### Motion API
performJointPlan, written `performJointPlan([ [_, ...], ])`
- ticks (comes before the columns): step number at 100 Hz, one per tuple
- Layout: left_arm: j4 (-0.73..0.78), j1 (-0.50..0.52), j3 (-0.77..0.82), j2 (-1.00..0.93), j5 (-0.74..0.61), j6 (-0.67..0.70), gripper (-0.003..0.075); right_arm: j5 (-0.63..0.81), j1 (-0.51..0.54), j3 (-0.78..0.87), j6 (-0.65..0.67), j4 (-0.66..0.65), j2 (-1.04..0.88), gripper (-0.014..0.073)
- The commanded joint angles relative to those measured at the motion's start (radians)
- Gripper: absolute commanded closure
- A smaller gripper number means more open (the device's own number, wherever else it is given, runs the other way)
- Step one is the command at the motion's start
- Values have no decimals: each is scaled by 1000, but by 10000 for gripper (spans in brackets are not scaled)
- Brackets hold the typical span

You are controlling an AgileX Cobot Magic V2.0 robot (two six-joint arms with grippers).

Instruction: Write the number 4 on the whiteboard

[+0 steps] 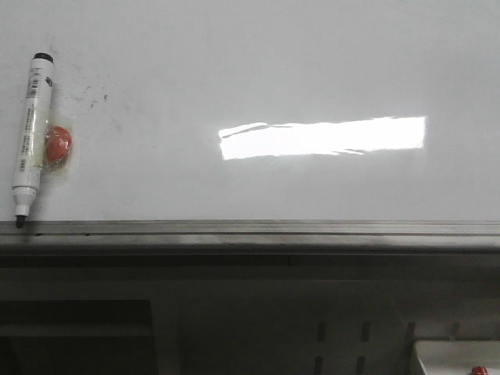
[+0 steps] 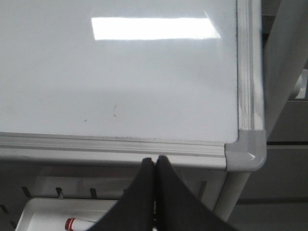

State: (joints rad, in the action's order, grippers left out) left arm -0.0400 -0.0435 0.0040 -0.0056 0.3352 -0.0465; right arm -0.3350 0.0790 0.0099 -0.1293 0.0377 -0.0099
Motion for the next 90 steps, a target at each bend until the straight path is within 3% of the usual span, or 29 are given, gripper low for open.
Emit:
performJointPlan([
  [1, -9, 0, 34, -25, -50, -1, 741, 11, 5, 23, -1, 4, -17, 658],
  [68, 6, 0, 34, -25, -62, -1, 741, 13, 5, 23, -1, 2, -17, 658],
  [82, 8, 0, 34, -25, -84, -1, 741, 117, 5, 23, -1, -111, -17, 658],
  [90, 40, 0, 34, -25, -88, -1, 741, 207, 5, 23, -1, -113, -17, 658],
])
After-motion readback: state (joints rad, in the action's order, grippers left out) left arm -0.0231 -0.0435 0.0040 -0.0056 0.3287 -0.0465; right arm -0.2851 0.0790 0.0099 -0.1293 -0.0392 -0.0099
